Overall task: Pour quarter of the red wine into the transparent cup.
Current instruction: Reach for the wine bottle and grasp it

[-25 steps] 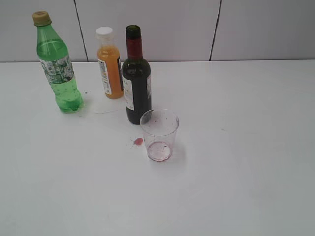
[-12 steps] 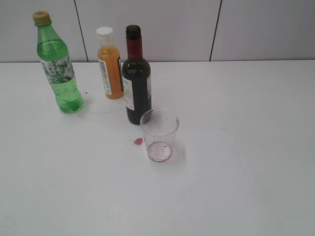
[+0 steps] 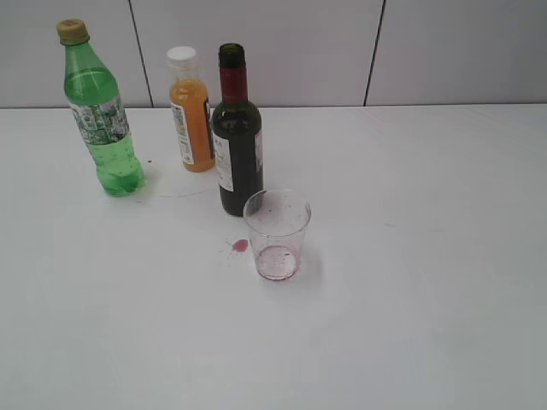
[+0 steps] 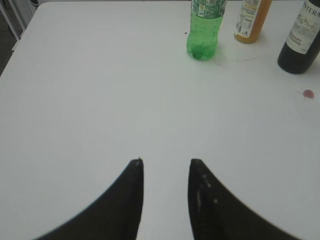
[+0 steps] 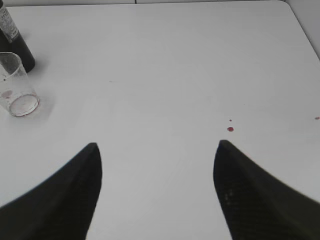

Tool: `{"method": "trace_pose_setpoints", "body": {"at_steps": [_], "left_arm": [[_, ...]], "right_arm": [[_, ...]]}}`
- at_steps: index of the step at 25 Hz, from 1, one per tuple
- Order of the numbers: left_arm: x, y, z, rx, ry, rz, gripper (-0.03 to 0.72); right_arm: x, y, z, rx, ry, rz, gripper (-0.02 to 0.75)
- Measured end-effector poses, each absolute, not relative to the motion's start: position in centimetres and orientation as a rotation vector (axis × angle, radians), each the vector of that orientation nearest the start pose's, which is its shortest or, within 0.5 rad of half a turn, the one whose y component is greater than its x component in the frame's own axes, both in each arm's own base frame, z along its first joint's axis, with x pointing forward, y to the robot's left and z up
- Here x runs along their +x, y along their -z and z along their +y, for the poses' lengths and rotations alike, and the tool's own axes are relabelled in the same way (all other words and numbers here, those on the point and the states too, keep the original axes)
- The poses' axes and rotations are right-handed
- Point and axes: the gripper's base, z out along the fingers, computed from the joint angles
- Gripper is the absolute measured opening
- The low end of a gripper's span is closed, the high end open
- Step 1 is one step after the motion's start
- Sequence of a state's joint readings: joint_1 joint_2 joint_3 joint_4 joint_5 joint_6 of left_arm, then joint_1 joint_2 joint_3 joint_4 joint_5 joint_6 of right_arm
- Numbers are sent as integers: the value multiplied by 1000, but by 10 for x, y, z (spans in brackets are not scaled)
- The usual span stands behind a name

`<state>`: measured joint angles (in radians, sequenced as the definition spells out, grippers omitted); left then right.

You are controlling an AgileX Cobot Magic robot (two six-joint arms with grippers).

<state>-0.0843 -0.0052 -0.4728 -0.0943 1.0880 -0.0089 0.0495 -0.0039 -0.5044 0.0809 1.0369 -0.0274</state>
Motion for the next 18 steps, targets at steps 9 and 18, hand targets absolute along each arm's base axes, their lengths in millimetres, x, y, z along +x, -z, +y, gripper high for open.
{"method": "trace_pose_setpoints", "body": {"at_steps": [9,18], "left_arm": [[-5,-268,-7,84,170,2093,239],[-5,-268,-7,84,170,2093,239]], "right_arm": [[-6,-281,6,-80,-111,2010,561],[-6,-281,6,-80,-111,2010,561]]}}
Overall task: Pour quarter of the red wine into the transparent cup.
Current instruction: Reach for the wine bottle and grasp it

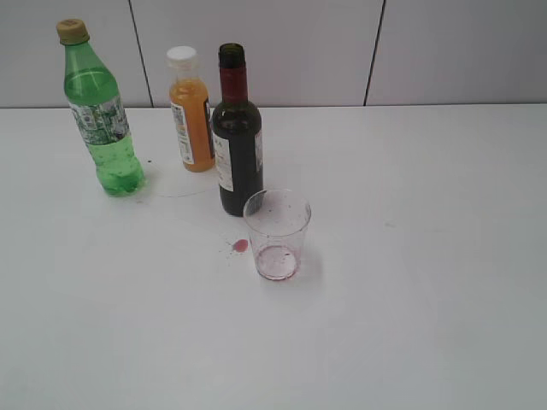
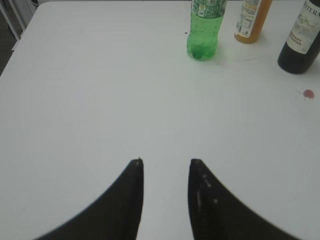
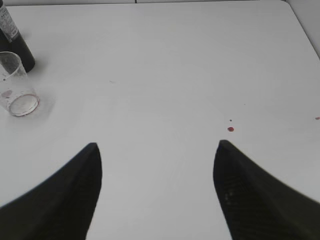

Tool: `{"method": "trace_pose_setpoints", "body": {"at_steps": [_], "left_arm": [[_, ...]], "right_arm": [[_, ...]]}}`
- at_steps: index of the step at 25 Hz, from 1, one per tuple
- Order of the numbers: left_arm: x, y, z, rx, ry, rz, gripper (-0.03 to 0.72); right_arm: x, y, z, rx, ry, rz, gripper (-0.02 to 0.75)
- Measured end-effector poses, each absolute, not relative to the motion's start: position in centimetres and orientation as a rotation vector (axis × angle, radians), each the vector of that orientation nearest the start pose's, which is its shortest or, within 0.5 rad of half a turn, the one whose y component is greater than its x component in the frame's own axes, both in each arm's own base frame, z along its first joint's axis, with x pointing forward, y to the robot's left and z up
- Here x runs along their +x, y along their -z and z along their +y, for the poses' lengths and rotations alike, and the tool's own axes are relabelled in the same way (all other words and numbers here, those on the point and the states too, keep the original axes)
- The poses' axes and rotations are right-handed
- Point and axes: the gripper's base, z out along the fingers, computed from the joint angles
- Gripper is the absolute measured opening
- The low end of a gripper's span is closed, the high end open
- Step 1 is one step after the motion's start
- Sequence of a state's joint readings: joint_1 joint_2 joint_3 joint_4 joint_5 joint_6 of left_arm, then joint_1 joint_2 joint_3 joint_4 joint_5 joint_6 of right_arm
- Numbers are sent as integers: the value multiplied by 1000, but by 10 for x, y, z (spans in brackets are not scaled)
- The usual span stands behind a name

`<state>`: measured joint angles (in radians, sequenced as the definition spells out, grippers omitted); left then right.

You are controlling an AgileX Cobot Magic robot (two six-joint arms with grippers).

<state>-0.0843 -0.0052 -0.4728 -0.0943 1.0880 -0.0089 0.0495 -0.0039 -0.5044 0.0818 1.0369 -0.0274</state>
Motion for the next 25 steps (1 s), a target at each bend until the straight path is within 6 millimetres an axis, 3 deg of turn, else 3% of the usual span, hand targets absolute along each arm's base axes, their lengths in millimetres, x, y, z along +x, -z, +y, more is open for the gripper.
{"method": "trace_pose_setpoints", "body": {"at_steps": [3,5,9,11,18,25], "left_arm": [[-5,-268,-7,84,170,2093,244],[-5,-268,-7,84,170,2093,286],[-5,-268,-7,84,170,2093,572],[-5,-268,-7,84,170,2093,642],[1,-275,-9,95,183,2071,674],[56,-296,-16,170,171,1943,670]], "right_arm": [[-6,-281,6,-80,-111,2010,561],[-6,-281,6,-80,-111,2010,561],[-6,-281,6,-80,-111,2010,561],[-6,-281,6,-80,-111,2010,561],[-6,-281,6,-80,-111,2010,561],[-6,-281,6,-80,-111,2010,561]]}}
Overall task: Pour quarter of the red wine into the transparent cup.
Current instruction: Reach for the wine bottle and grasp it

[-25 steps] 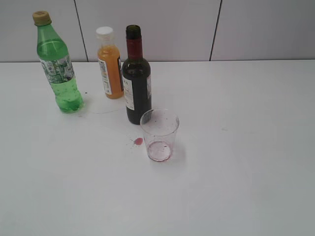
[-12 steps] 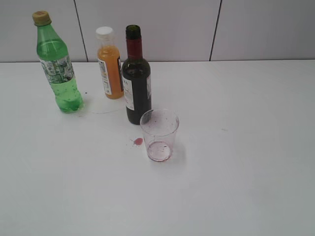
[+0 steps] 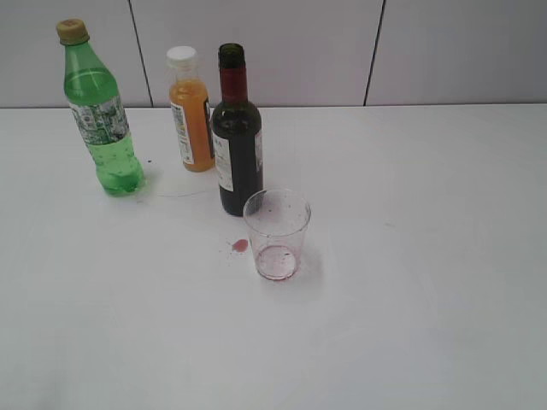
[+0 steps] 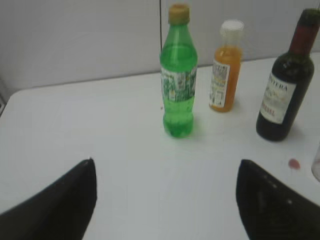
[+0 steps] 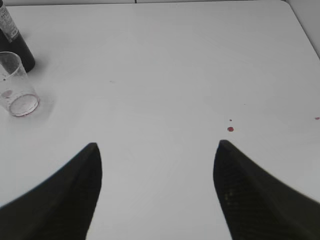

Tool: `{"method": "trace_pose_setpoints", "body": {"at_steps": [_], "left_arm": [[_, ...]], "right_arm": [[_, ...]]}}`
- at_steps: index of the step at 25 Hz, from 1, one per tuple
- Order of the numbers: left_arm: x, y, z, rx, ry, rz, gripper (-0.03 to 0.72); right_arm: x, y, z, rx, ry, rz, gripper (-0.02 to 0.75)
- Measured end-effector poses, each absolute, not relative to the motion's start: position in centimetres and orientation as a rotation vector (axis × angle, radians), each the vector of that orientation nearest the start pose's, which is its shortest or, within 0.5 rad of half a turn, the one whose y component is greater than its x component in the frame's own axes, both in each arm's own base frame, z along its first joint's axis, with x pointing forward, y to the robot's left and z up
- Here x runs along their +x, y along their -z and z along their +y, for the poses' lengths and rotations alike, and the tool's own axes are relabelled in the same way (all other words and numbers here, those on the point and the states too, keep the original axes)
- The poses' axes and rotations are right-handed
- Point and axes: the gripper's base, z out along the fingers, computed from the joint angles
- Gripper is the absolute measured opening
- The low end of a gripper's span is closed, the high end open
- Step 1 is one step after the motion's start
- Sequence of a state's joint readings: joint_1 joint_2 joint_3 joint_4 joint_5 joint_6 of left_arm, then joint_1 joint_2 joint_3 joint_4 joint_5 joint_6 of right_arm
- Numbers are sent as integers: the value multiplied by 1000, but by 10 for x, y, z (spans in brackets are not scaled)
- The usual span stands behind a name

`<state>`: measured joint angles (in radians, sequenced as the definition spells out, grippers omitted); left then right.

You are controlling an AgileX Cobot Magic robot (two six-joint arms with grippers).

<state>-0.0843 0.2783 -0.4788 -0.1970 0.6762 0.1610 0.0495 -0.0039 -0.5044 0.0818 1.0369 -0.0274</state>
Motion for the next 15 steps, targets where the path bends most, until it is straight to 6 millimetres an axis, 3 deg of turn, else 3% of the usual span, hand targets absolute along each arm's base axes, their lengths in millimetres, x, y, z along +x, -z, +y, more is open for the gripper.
{"method": "trace_pose_setpoints", "body": {"at_steps": [8,15], "left_arm": [[137,-294,-20,170,108,1857,659],[198,-267,-45,247,90,1826,652]], "right_arm": [[-6,-281,6,-80,-111,2010,561],[-6,-281,6,-80,-111,2010,561]]}}
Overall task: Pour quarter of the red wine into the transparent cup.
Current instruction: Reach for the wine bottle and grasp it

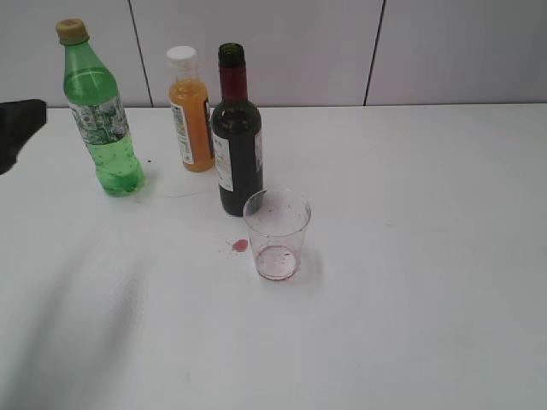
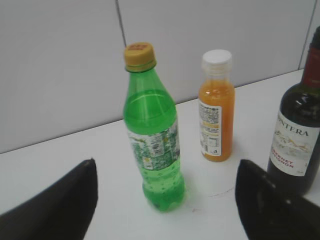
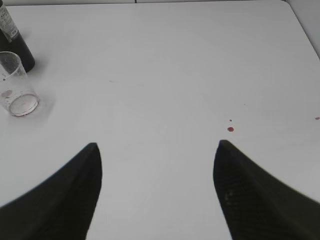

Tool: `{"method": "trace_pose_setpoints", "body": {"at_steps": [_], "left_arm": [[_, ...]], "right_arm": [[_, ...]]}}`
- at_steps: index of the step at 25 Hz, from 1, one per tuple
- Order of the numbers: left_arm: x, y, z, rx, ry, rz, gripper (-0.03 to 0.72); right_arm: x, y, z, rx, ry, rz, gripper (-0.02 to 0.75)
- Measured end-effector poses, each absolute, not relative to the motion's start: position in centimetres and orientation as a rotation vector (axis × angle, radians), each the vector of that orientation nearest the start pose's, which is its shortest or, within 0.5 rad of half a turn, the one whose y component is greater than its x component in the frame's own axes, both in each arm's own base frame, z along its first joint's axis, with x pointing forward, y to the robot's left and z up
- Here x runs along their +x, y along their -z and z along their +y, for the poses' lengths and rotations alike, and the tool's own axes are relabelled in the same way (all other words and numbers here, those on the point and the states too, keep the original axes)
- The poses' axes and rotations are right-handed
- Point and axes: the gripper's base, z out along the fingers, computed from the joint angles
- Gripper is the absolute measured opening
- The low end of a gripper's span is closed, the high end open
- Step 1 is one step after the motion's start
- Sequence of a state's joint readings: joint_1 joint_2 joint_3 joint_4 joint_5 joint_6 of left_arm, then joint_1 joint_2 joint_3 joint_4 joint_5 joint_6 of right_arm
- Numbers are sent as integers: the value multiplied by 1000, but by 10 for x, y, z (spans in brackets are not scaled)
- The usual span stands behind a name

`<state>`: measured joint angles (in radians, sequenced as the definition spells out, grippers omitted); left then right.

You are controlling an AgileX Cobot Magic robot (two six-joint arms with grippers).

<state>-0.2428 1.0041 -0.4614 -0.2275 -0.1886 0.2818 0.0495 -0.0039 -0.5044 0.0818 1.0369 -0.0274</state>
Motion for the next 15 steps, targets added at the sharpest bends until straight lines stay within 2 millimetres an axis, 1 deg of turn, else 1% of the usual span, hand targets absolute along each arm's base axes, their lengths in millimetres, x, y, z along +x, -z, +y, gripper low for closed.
{"method": "trace_pose_setpoints", "body": {"at_steps": [3,6,9,12,15], "left_arm": [[223,-247,-55,255,117,1816,650],[243,-226,-63,257,199,1789,648],[255,-205,-73,327,292,1755,646],[262,-185,-82,434,365,1721,643],[270,-167,-90,498,423,1717,642]], "right_arm": [[-6,-281,6,-80,-111,2010,561],[-6,-281,6,-80,-111,2010,561],[-6,-281,6,-80,-111,2010,561],[-6,-281,6,-80,-111,2010,561],[-6,-281,6,-80,-111,2010,561]]}}
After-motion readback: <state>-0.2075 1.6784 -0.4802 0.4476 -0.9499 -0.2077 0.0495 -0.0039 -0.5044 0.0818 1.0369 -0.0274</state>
